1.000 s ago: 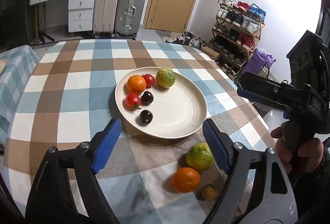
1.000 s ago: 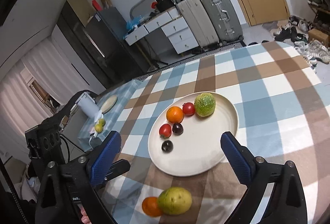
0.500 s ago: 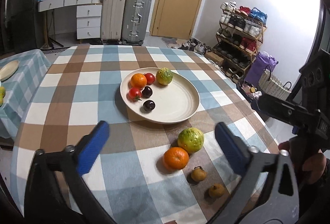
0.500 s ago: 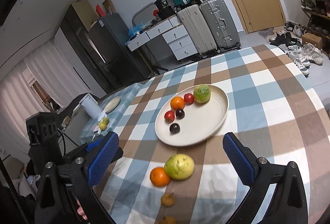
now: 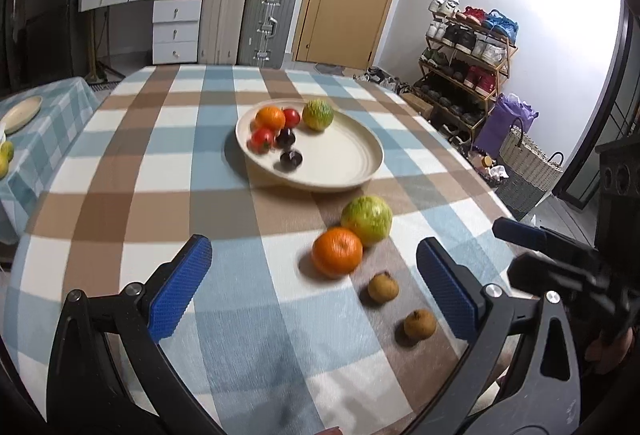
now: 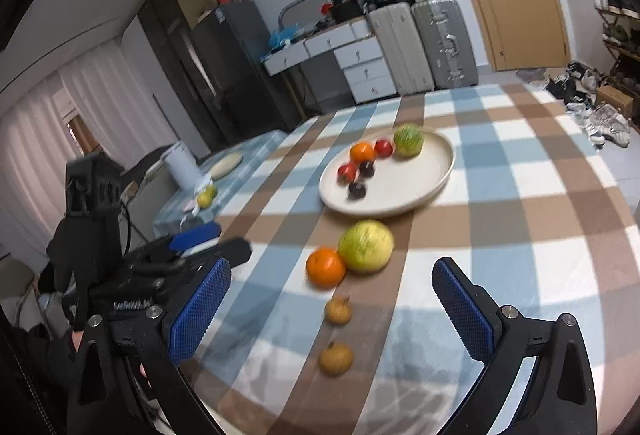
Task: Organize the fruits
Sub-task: 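Withdraw both grippers from the plate toward the small brown fruits, then lower the right gripper around a small brown round fruit and close it, then grasp the other brown fruit with the left gripper while the right holds its fruit, then carry both brown fruits over the cream plate with both grippers, then open both grippers to release the brown fruits onto the plate, then withdraw both grippers toward the orange and yellow-green citrus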
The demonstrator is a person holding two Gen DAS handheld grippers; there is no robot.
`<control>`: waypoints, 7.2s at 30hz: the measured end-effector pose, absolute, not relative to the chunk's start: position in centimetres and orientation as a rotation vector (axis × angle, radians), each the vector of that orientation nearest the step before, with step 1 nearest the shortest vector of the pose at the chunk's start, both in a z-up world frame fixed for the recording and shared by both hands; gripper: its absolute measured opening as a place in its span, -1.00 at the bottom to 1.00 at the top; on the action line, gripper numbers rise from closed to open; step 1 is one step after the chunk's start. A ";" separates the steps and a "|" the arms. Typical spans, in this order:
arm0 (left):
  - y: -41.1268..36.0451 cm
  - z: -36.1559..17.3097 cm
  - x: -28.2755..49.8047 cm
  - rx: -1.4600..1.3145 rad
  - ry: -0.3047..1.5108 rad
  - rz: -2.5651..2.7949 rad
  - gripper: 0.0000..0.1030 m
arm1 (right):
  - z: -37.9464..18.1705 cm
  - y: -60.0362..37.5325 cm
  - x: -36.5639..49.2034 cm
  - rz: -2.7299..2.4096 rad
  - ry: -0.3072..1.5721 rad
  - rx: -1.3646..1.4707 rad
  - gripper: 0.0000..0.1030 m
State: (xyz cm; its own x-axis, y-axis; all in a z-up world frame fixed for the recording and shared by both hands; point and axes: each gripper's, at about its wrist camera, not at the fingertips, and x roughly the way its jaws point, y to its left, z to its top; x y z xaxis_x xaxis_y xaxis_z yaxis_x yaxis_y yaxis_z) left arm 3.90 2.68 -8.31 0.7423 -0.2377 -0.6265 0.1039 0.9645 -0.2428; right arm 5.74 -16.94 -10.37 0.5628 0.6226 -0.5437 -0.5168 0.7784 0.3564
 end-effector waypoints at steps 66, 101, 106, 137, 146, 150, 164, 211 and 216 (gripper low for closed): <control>-1.5 -13.1 6.1 -0.152 0.866 -0.278 0.98 | -15.6 -19.3 4.6 0.608 0.770 0.161 -0.47; -4.3 -11.2 6.0 -0.113 0.832 -0.408 -0.56 | -13.1 -21.4 4.3 0.606 0.686 0.208 -0.47; -2.4 -9.5 6.5 -0.139 0.798 -0.395 -0.56 | -11.8 -21.0 5.5 0.613 0.669 0.198 -0.47; 1.0 -9.0 27.2 -0.177 0.858 -0.341 -0.56 | -9.6 -15.5 26.3 0.686 0.717 0.186 -0.47; 0.2 -11.5 31.4 -0.161 0.924 -0.341 -0.56 | -13.0 -14.6 30.4 0.676 0.819 0.210 -0.47; 0.2 -12.2 32.1 -0.177 0.943 -0.337 -0.56 | -14.1 -14.3 31.2 0.682 0.856 0.210 -0.47; 0.9 -13.0 33.0 -0.224 0.944 -0.327 -0.56 | -15.9 -12.8 32.6 0.656 0.945 0.227 -0.45; 3.9 -2.6 9.2 -0.184 0.623 -0.088 0.98 | -6.9 -16.9 11.2 0.620 0.560 0.179 0.99; 4.8 -5.7 7.5 -0.224 0.668 -0.076 0.98 | -8.4 -16.3 10.2 0.602 0.585 0.162 1.00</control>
State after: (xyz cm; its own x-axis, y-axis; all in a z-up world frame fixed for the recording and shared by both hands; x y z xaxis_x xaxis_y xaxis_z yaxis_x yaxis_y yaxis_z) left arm 7.47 4.80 -5.68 0.7830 -0.1413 -0.6057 -0.0019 0.9733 -0.2296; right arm 10.18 -16.33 -8.44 0.6686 0.5755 -0.4708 -0.4866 0.8175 0.3082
